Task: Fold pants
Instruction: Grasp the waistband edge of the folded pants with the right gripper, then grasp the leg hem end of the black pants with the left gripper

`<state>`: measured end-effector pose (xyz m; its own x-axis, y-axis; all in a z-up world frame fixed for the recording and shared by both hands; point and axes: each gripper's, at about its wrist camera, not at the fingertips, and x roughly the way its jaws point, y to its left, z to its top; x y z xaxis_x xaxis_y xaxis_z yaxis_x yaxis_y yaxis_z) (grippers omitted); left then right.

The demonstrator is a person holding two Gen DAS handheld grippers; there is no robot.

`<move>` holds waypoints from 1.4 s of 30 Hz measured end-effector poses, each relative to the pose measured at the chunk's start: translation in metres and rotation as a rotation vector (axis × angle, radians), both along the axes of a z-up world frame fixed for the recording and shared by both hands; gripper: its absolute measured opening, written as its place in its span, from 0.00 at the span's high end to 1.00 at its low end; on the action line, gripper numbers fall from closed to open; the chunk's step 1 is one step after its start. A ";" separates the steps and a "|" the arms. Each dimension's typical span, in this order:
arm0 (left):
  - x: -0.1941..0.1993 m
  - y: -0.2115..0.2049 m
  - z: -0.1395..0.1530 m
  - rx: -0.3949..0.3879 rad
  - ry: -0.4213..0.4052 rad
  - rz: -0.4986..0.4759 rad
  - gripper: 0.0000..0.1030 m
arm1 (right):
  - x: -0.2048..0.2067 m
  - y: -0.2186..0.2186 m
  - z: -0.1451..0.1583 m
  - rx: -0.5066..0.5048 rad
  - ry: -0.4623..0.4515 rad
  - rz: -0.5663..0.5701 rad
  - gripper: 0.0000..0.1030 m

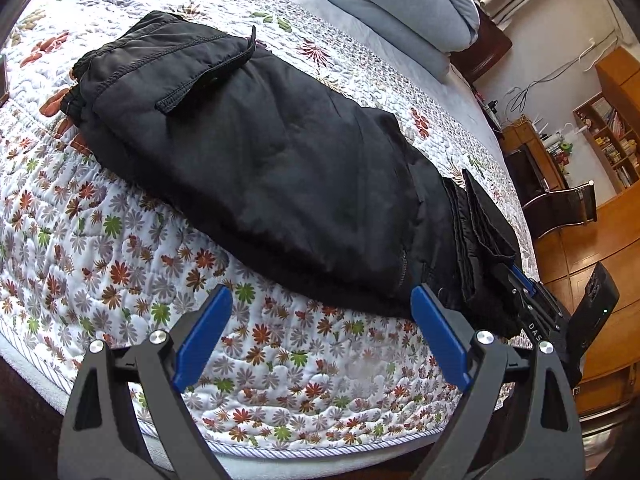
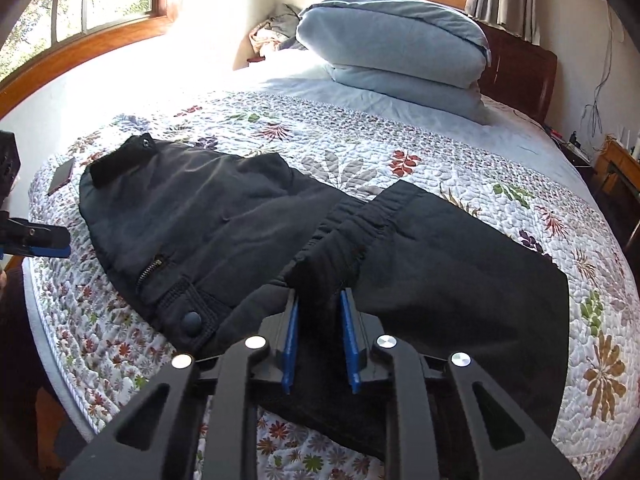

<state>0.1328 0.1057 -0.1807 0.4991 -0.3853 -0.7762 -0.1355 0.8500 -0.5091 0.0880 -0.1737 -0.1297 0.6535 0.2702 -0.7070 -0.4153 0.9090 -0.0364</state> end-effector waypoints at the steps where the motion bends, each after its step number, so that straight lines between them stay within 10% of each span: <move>1: 0.000 -0.001 0.000 0.001 0.001 0.000 0.12 | -0.002 -0.001 0.002 0.008 -0.004 0.002 0.84; 23: -0.002 -0.010 -0.010 0.000 0.020 0.007 0.12 | -0.017 0.020 -0.019 -0.061 0.043 0.052 0.85; 26: 0.000 -0.001 -0.012 0.011 0.037 0.024 0.12 | -0.020 0.023 -0.015 -0.070 0.041 0.046 0.61; 34: 0.002 0.071 -0.010 0.065 0.071 0.245 0.09 | -0.038 0.033 0.022 -0.131 -0.019 0.021 0.58; 42: 0.009 0.133 -0.044 -0.163 0.160 0.408 0.03 | -0.050 0.041 0.052 -0.133 -0.093 0.026 0.41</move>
